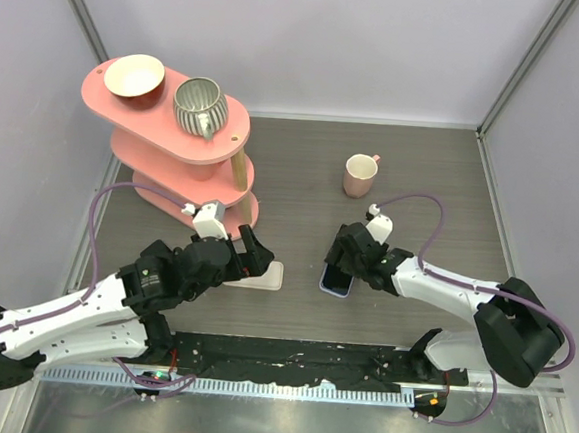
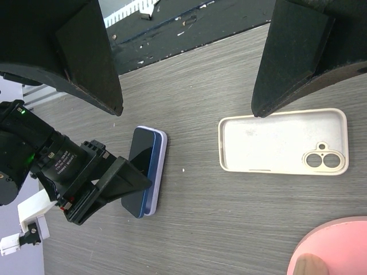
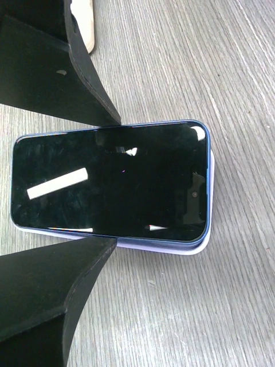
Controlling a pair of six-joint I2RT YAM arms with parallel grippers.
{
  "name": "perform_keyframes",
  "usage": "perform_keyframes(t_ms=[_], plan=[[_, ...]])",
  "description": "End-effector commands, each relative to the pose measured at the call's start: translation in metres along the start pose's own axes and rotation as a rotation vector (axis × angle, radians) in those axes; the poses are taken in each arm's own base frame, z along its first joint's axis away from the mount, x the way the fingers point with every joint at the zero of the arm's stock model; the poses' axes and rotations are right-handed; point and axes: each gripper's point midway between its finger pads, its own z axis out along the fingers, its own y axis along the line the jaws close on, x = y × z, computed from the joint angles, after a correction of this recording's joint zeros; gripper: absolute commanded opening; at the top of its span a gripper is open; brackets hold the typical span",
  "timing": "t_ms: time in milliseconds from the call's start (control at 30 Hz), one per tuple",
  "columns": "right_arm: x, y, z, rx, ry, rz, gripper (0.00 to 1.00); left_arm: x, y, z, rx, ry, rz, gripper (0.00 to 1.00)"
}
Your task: Put the phone into the phone case
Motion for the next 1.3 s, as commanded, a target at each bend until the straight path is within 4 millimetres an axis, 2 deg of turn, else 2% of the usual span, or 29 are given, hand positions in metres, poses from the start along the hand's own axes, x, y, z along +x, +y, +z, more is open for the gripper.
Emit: perform_keyframes(t_ms=[0, 167, 367, 500, 600, 733, 800, 900, 933, 967, 1000, 1067, 1167, 1233, 1267], plan=[[-0.012, 0.004, -0.005, 0.007, -0.051, -0.003, 0.84, -0.013, -0.003, -0.003, -0.005, -0.046, 0.002, 1.00], [-0.021, 0.005, -0.013, 0.026, -0.061, 0.010, 0.89, -0.012, -0.004, -0.002, -0.015, -0.033, 0.026, 1.00], [-0.029, 0.011, -0.028, 0.005, -0.060, 0.044, 0.89, -0.008, -0.010, -0.001, 0.010, -0.007, 0.062, 1.00], [-0.040, 0.013, -0.040, -0.018, -0.081, 0.035, 0.89, 0.005, -0.021, 0.011, 0.029, 0.056, 0.157, 0.97], [-0.048, 0.008, -0.045, -0.033, -0.106, -0.013, 0.86, 0.015, -0.039, 0.015, 0.068, 0.131, 0.225, 0.93], [-0.057, 0.002, -0.052, -0.072, -0.111, -0.039, 0.76, 0.039, -0.062, 0.035, 0.084, 0.215, 0.332, 0.87], [-0.061, -0.005, -0.054, -0.089, -0.103, -0.033, 0.74, 0.045, -0.071, 0.042, 0.095, 0.227, 0.355, 0.84], [-0.057, -0.030, -0.042, -0.124, -0.037, 0.016, 0.72, 0.052, -0.091, 0.058, 0.135, 0.235, 0.343, 0.81], [-0.058, -0.034, -0.041, -0.153, -0.015, 0.039, 0.71, 0.054, -0.096, 0.062, 0.150, 0.241, 0.329, 0.79], [-0.060, -0.030, -0.043, -0.194, -0.019, 0.024, 0.71, 0.063, -0.101, 0.072, 0.167, 0.267, 0.315, 0.78], [-0.056, -0.029, -0.044, -0.225, -0.002, 0.026, 0.71, 0.067, -0.110, 0.072, 0.204, 0.326, 0.279, 0.77], [-0.055, -0.024, -0.046, -0.272, 0.010, 0.041, 0.71, 0.077, -0.108, 0.086, 0.177, 0.356, 0.278, 0.73], [-0.050, -0.028, -0.043, -0.273, 0.017, 0.072, 0.71, 0.087, -0.107, 0.105, 0.152, 0.381, 0.266, 0.69], [-0.042, -0.034, -0.039, -0.267, 0.037, 0.090, 0.71, 0.083, -0.112, 0.113, 0.152, 0.386, 0.235, 0.63], [-0.040, -0.038, -0.038, -0.265, 0.044, 0.105, 0.70, 0.079, -0.109, 0.121, 0.134, 0.381, 0.219, 0.60]])
